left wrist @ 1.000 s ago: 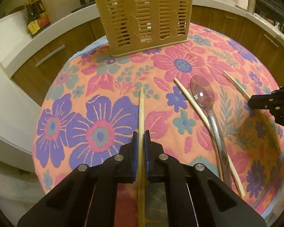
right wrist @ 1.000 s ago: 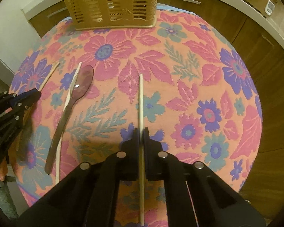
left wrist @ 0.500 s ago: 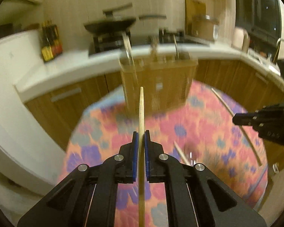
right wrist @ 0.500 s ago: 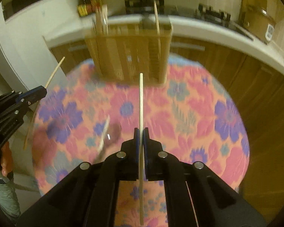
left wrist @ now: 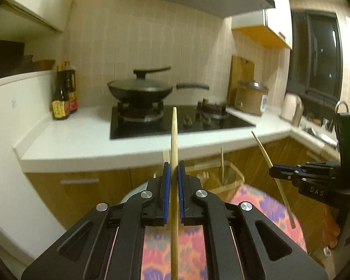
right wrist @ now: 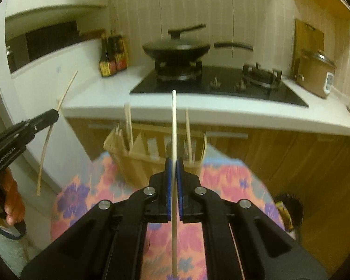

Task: Organize utensils
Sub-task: 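Lift both chopsticks over the basket and open both tools to drop them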

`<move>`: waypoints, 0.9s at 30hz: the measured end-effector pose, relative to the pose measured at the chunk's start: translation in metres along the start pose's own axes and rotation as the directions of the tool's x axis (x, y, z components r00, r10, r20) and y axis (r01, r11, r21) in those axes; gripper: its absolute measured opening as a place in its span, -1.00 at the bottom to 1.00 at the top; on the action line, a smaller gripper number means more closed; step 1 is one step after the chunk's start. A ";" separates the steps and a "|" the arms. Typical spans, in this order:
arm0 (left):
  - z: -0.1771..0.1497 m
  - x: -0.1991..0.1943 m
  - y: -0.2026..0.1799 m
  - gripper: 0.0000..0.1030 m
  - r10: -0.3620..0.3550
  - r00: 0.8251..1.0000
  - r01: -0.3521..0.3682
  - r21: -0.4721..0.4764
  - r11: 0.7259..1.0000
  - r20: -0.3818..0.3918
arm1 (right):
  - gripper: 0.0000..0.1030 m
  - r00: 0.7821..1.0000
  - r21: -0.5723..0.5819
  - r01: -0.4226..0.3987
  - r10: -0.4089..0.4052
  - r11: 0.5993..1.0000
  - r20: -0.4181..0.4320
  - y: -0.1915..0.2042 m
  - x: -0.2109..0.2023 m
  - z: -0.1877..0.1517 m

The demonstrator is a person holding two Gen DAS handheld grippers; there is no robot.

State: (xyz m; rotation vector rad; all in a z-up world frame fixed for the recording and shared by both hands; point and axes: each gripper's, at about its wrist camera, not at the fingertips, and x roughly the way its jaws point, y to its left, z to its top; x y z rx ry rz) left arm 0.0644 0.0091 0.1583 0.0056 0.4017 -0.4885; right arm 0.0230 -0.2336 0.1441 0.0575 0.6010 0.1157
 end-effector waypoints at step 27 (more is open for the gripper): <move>0.007 0.124 0.016 -0.92 -0.081 0.955 0.123 -0.131 0.984 0.287 | -0.95 0.904 0.125 0.058 -0.105 0.990 0.414 -0.038 0.094 0.042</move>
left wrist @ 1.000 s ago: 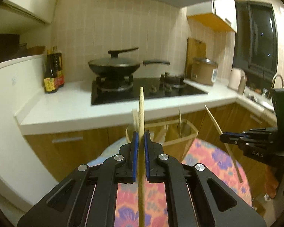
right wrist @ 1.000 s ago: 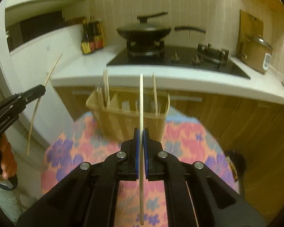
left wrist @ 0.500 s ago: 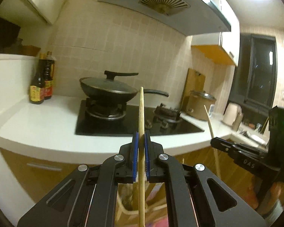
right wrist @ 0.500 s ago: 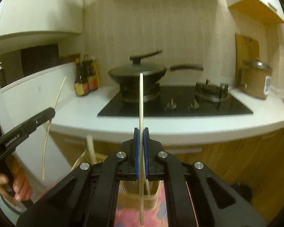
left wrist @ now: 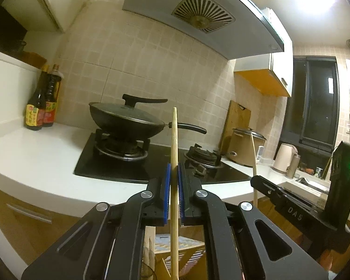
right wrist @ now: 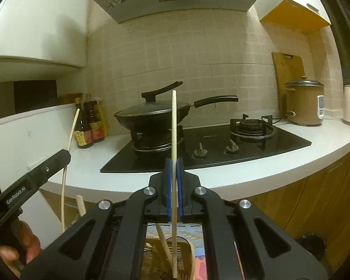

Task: Organize utensils
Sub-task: 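Lift both chopsticks over the basket and open both tools to drop them, then grasp the last clear spoon with the right tool while the left tool approaches a chopstick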

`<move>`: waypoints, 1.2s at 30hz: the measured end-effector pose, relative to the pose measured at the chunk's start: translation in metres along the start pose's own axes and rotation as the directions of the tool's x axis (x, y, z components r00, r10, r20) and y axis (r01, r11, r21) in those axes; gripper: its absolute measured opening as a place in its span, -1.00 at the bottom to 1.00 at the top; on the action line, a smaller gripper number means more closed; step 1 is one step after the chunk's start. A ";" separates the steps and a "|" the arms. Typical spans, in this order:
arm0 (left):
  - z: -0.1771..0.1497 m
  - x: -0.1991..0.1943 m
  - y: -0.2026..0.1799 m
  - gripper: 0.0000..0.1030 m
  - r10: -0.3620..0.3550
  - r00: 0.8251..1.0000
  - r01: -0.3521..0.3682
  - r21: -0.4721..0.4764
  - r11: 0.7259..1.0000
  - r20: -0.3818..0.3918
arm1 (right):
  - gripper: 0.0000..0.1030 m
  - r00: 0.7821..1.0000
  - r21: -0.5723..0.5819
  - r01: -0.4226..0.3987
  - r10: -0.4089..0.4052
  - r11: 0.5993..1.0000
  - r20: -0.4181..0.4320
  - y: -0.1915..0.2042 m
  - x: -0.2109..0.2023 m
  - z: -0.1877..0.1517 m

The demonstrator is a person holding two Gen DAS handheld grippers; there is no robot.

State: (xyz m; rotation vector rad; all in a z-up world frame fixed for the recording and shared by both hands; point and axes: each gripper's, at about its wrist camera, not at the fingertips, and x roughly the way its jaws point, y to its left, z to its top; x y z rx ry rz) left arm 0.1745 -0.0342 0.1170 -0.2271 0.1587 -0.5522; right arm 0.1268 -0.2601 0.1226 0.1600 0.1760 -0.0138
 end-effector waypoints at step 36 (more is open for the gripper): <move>-0.114 -0.153 0.003 0.36 -0.034 0.890 -0.003 -0.079 0.997 -0.456 | -0.26 0.925 0.046 -0.067 0.080 0.997 -0.372 0.019 -0.154 -0.124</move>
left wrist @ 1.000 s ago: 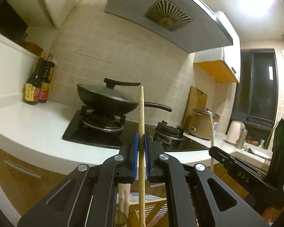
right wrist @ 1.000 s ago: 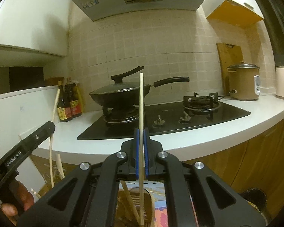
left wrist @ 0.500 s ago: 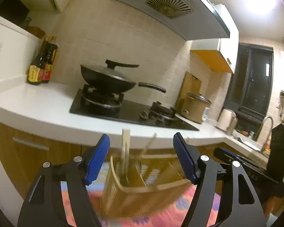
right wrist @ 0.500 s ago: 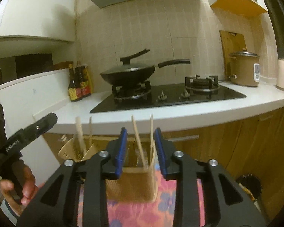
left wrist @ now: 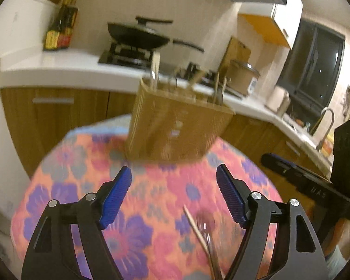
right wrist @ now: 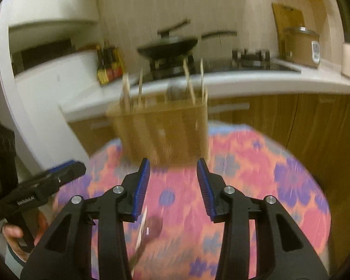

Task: Organize utensils
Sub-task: 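Grasp the last clear spoon with the right tool while the left tool approaches a chopstick, then grasp the last chopstick with the left tool while the right tool holds its spoon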

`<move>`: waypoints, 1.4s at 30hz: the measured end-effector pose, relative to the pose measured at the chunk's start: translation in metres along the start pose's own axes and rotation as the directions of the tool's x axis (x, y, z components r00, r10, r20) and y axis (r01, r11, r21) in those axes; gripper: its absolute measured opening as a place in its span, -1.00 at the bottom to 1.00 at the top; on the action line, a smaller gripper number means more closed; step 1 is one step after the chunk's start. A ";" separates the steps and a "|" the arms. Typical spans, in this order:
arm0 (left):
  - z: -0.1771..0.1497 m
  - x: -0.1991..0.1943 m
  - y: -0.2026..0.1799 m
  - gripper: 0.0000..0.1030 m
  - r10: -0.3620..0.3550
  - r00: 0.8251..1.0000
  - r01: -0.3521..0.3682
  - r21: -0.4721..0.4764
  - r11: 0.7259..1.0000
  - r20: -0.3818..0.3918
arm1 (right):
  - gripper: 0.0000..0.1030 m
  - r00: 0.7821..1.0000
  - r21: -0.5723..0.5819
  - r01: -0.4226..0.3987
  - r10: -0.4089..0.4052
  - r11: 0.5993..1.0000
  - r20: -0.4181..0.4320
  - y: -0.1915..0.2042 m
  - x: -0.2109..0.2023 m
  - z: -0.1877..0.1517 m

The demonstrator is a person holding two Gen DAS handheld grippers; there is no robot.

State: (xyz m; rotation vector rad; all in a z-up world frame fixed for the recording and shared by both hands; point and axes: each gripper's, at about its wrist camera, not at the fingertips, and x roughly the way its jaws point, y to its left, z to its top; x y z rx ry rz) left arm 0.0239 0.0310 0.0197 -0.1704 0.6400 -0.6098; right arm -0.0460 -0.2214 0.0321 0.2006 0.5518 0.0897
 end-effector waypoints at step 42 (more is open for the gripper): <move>-0.074 0.049 -0.027 -0.27 0.014 0.947 -0.026 -0.032 0.999 -0.322 | -0.83 0.897 0.256 -0.065 0.169 0.964 -0.408 -0.013 0.036 -0.088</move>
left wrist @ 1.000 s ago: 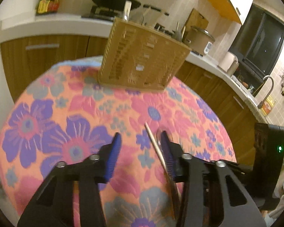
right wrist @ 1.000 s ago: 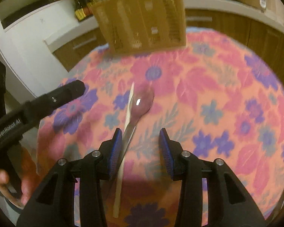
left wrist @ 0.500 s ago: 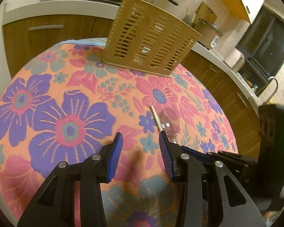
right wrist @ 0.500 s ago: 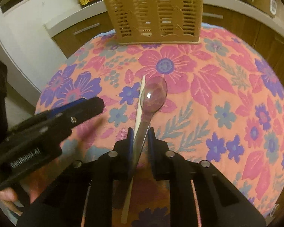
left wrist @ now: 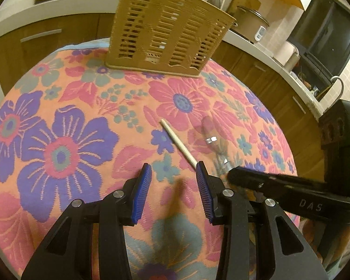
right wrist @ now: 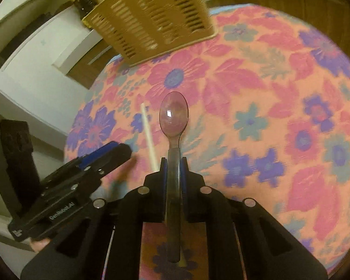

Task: Organize utensils
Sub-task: 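Grasp the last chopstick with the left tool while the right tool holds its spoon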

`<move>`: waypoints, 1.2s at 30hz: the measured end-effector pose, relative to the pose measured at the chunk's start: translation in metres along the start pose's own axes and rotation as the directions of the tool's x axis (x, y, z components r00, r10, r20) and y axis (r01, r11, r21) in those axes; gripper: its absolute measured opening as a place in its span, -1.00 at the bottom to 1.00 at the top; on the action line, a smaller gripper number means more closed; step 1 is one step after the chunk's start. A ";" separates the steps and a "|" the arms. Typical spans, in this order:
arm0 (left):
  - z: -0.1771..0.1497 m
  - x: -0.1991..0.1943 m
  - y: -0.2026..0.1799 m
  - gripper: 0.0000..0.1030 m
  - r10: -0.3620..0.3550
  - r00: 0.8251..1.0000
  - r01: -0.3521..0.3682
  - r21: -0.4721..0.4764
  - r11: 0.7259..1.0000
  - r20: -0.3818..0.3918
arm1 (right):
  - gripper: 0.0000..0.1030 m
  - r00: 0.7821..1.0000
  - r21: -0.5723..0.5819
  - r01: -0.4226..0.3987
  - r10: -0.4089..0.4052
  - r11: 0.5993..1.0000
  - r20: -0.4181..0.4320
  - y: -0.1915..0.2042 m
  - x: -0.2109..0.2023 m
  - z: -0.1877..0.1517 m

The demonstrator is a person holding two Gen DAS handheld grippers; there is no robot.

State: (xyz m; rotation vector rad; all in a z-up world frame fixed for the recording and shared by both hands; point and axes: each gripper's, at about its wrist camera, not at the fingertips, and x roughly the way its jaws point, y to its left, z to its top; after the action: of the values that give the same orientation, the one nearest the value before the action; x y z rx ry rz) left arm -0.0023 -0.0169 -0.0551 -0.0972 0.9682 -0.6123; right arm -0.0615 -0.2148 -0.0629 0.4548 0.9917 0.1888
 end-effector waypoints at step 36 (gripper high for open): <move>-0.003 -0.005 -0.018 -0.66 0.206 0.975 -0.175 0.286 0.942 -0.082 | -0.63 0.987 -0.152 0.115 -0.129 0.982 -0.090 -0.014 -0.006 0.004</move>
State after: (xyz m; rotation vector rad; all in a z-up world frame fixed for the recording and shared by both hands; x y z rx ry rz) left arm -0.0148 -0.0283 -0.0471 0.2814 0.9767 -0.5724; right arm -0.0622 -0.2306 -0.0630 0.2508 1.0921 0.1736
